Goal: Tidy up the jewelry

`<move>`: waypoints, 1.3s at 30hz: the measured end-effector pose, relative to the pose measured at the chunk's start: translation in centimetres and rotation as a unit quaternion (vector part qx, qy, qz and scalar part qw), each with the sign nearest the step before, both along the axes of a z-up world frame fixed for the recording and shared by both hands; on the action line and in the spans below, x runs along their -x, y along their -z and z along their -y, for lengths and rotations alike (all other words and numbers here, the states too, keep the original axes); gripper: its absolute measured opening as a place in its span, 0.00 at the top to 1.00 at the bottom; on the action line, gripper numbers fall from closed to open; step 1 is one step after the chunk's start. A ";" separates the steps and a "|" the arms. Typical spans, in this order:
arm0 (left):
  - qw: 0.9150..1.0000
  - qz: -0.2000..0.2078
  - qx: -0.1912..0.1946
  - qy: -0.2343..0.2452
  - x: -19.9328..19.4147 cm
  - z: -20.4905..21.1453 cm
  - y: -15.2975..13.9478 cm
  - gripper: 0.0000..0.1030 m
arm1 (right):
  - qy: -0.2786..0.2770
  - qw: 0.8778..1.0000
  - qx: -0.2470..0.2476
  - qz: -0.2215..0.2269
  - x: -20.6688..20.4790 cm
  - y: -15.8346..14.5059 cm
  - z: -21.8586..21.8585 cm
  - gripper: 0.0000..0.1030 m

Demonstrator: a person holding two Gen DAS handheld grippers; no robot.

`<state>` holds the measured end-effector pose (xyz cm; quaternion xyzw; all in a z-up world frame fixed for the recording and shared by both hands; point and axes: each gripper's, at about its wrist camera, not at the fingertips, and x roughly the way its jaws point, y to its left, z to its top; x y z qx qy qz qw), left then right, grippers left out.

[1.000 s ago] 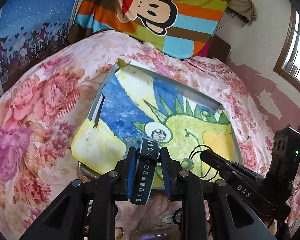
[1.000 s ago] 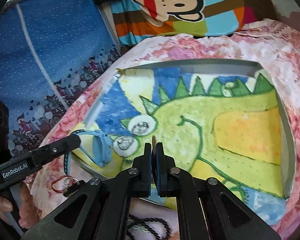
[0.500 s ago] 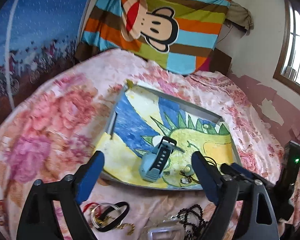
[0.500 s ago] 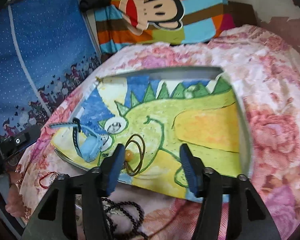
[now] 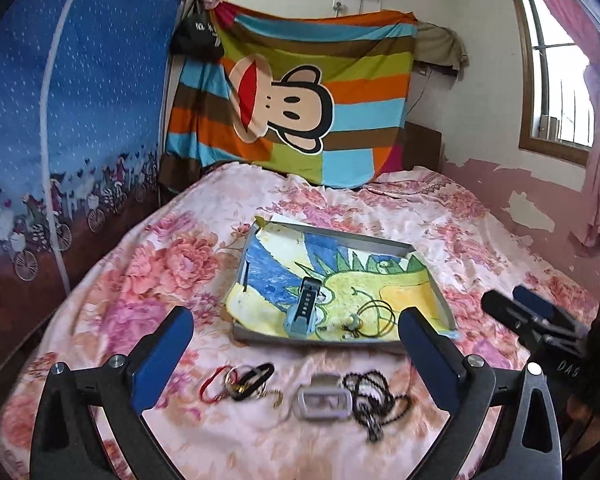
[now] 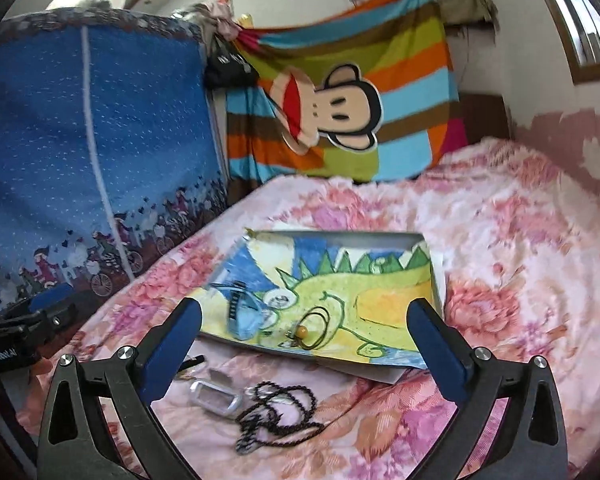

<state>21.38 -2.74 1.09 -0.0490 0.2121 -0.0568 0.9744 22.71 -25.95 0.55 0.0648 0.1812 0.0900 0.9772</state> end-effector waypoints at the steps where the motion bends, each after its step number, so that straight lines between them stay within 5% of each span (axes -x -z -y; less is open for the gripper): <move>1: 1.000 0.000 -0.002 0.000 0.7 0.0 -0.1 0.00 | -0.001 1.000 0.001 0.003 0.8 -0.4 0.0 0.02; 8: 0.999 0.001 -0.022 -0.027 6.1 -1.7 -0.8 0.00 | -0.007 1.000 0.016 0.013 6.5 -1.7 -1.1 0.02; 21: 0.998 -0.027 -0.032 -0.041 11.8 -4.6 0.4 0.00 | 0.001 1.000 0.008 -0.027 12.2 0.9 -1.7 0.02; 39: 0.987 -0.148 -0.051 -0.046 8.1 -5.1 5.6 0.00 | -0.031 0.988 0.020 -0.153 10.5 7.2 -3.2 0.02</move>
